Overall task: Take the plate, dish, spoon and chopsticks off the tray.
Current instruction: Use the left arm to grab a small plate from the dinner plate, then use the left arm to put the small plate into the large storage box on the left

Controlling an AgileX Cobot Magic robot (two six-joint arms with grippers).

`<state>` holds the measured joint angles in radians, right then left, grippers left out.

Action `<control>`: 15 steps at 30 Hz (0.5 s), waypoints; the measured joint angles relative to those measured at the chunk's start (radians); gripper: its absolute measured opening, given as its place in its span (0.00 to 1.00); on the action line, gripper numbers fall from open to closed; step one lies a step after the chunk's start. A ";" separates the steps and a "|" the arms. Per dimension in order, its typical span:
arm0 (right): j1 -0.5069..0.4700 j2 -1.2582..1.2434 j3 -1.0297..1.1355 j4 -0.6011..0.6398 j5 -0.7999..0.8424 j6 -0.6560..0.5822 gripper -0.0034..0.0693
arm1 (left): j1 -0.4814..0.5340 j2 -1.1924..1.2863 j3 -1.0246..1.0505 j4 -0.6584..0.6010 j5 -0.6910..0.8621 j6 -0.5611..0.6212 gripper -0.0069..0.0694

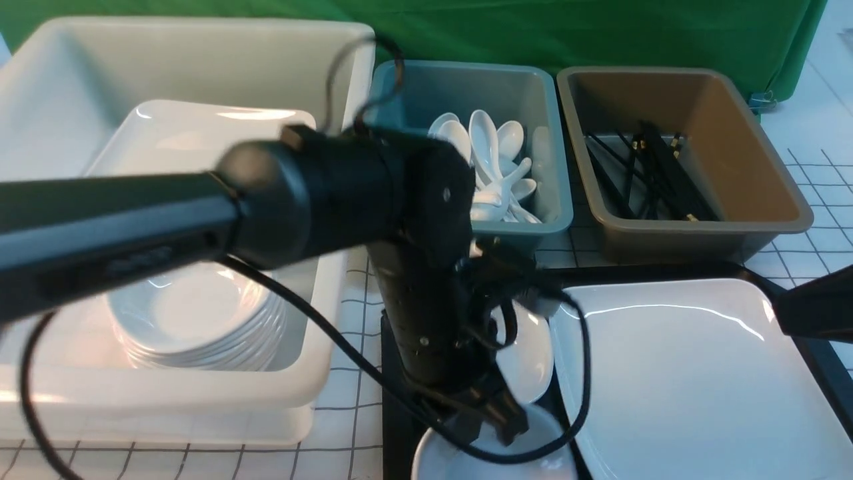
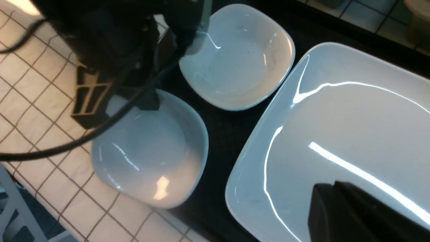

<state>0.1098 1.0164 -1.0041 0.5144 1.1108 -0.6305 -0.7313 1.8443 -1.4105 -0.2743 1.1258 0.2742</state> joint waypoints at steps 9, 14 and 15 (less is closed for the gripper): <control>0.001 0.000 -0.033 0.051 -0.011 -0.003 0.06 | 0.036 -0.179 -0.109 0.002 0.064 -0.057 0.12; 0.062 0.005 -0.151 0.148 -0.011 -0.058 0.05 | 0.217 -0.294 -0.127 -0.016 0.077 -0.076 0.12; 0.112 0.012 -0.187 0.162 -0.013 -0.066 0.05 | 0.292 -0.324 -0.127 -0.036 0.082 -0.077 0.12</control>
<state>0.2221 1.0285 -1.1908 0.6768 1.0975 -0.6963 -0.4393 1.5201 -1.5371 -0.3102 1.2078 0.1974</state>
